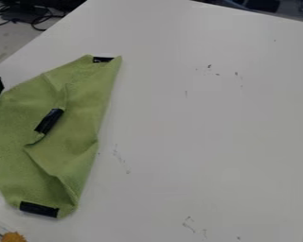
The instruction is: Fold to right
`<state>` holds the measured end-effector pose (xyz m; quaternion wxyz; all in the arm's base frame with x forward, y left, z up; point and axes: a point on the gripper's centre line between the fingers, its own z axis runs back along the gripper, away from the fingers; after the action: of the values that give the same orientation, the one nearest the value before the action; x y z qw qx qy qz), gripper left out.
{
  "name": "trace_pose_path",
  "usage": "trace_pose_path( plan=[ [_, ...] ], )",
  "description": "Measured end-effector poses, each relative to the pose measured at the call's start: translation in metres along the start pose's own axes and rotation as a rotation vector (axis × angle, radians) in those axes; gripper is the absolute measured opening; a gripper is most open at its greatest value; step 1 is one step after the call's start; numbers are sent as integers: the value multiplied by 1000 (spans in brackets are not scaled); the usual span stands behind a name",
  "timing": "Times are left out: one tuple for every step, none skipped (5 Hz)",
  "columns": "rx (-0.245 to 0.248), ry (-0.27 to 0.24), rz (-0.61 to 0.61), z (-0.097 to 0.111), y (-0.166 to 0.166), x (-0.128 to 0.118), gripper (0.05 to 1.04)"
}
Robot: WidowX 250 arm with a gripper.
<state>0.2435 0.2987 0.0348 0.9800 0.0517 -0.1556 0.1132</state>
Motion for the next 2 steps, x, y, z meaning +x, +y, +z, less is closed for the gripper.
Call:
trace_pose_path(
  plan=[
    [-21,24,8,-10,-3,-6,1000],
    [-30,53,-14,-9,-7,-4,999]
  ],
)
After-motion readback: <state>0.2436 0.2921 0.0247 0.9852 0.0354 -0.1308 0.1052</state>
